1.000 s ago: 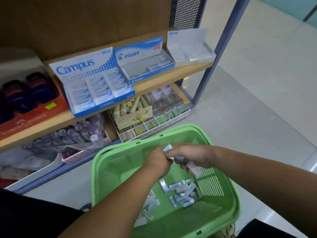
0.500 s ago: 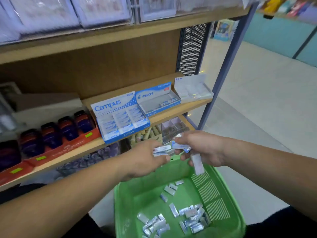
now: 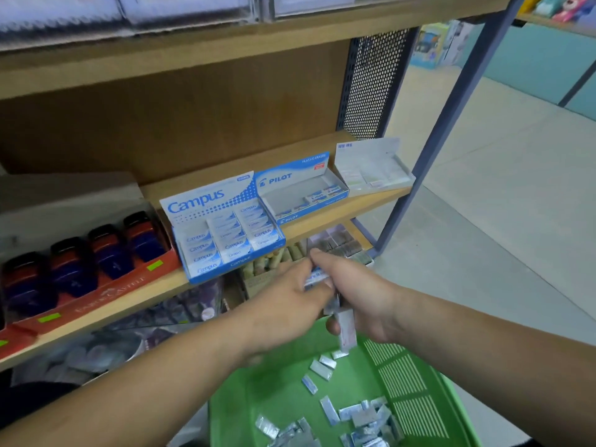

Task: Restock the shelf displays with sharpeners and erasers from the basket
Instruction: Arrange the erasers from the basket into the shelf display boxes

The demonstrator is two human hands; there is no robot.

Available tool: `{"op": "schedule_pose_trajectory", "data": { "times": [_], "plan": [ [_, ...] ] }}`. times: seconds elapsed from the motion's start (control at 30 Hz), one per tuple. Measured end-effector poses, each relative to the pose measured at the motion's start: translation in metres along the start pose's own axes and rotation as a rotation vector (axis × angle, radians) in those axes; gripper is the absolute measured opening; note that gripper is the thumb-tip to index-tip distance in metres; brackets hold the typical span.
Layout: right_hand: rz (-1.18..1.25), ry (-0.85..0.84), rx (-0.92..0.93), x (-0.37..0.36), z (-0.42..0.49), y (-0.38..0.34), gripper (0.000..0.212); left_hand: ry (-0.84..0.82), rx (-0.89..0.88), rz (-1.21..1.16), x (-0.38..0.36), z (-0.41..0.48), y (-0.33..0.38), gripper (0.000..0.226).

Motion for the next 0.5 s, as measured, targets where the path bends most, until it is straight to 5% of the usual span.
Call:
{"op": "schedule_pose_trajectory", "data": {
  "times": [0.23,0.5],
  "plan": [
    [0.158,-0.007,0.081,0.011,0.009,-0.007,0.039,0.179,0.062,-0.186,-0.006,0.015,-0.001,0.043],
    [0.249,0.038,0.115,0.024,0.017,-0.021,0.039,0.161,0.069,-0.420,0.007,0.025,0.007,0.018]
  ]
}}
Point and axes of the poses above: each hand's wrist, its own z-axis towards the middle knuckle, its own x-axis out of the back of the hand, y = z × x, the point moved 2 cm from there along z, towards the middle knuckle, and after that the axes turned 3 degrees about y, right-handed, at the moved point
